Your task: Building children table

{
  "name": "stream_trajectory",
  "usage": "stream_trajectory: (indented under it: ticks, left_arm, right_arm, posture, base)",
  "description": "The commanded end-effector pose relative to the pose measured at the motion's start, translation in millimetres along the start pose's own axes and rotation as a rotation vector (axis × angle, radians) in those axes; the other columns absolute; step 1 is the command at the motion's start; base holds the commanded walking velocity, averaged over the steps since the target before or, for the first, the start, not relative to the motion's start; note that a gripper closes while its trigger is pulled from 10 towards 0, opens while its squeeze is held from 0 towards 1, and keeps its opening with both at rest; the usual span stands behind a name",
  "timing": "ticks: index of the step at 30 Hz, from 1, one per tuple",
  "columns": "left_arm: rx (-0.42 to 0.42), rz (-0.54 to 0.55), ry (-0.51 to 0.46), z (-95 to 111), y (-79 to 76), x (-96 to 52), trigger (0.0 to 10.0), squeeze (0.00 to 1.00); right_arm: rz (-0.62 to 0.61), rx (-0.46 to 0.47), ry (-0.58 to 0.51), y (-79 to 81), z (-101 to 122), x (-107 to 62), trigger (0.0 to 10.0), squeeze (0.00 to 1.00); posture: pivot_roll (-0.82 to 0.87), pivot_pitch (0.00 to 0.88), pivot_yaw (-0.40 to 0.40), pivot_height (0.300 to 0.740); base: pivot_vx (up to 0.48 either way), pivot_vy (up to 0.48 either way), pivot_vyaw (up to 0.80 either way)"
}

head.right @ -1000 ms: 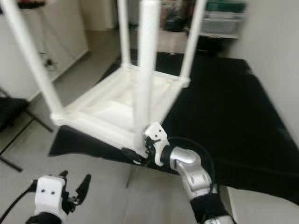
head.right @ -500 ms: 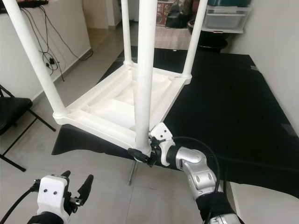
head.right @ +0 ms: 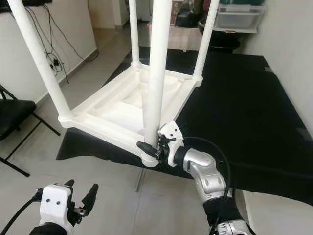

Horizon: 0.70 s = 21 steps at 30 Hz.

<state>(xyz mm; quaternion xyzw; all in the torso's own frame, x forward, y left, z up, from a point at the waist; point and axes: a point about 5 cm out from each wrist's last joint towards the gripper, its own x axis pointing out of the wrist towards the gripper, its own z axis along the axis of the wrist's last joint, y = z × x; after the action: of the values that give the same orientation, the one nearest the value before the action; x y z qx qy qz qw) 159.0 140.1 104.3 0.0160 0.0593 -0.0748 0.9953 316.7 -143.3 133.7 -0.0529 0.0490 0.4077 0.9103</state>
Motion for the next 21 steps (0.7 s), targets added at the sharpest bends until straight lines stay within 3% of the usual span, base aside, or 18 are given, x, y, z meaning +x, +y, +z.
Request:
stream_trajectory:
  ticks: [1, 3, 4, 6, 7, 8, 9, 10, 21]
  left_arm:
    - [0.002, -0.004, 0.013, 0, 0.7, -1.1, 10.0, 0.0]
    - [0.002, -0.004, 0.013, 0, 0.7, -1.1, 10.0, 0.0]
    - [0.003, -0.005, 0.014, 0, 1.0, -1.1, 10.0, 0.0]
    - [0.003, -0.005, 0.014, 0, 1.0, -1.1, 10.0, 0.0]
    - [0.004, -0.006, 0.014, 0, 1.3, -0.9, 10.0, 0.0]
    - [0.005, -0.004, 0.014, 0, 1.3, -0.5, 10.0, 0.0]
    - [0.005, -0.004, 0.014, 0, 1.3, -0.5, 10.0, 0.0]
    - [0.005, -0.003, 0.014, 0, 1.2, -0.1, 10.0, 0.0]
    - [0.002, 0.002, 0.01, 0, -1.4, 1.6, 10.0, 0.0]
  right_arm:
    - [-0.129, -0.013, 0.039, -12.2, -3, -1.3, 0.0, 0.0]
    - [-0.129, -0.013, 0.039, -12.2, -3, -1.3, 0.0, 0.0]
    - [-0.313, -0.072, 0.103, -28.7, -4, -2.2, 0.0, 0.0]
    - [-0.313, -0.072, 0.103, -28.7, -4, -2.2, 0.0, 0.0]
    - [-0.598, -0.107, 0.154, -51.6, 0, -11.7, 0.0, 0.0]
    - [-0.777, -0.145, 0.164, -61.2, 8, -16.8, 0.0, 0.0]
    - [-0.777, -0.145, 0.164, -61.2, 8, -16.8, 0.0, 0.0]
    - [-0.88, -0.162, 0.162, -65.4, 14, -20.2, 0.0, 0.0]
    - [-0.874, -0.179, 0.144, -56.0, 22, 0.0, 0.0, 0.0]
  posture:
    - [0.08, 0.053, -0.019, 0.74]
    - [0.08, 0.053, -0.019, 0.74]
    - [0.08, 0.054, -0.019, 0.74]
    - [0.08, 0.054, -0.019, 0.74]
    - [0.08, 0.054, -0.018, 0.74]
    - [0.08, 0.055, -0.016, 0.74]
    - [0.08, 0.055, -0.016, 0.74]
    - [0.07, 0.055, -0.016, 0.74]
    - [0.06, 0.066, -0.039, 0.74]
  base:
    - [0.0, 0.0, 0.0]
    - [0.0, 0.0, 0.0]
    - [0.0, 0.0, 0.0]
    - [0.0, 0.0, 0.0]
    - [0.0, 0.0, 0.0]
    - [0.0, 0.0, 0.0]
    - [0.0, 0.0, 0.0]
    - [0.0, 0.0, 0.0]
    - [0.0, 0.0, 0.0]
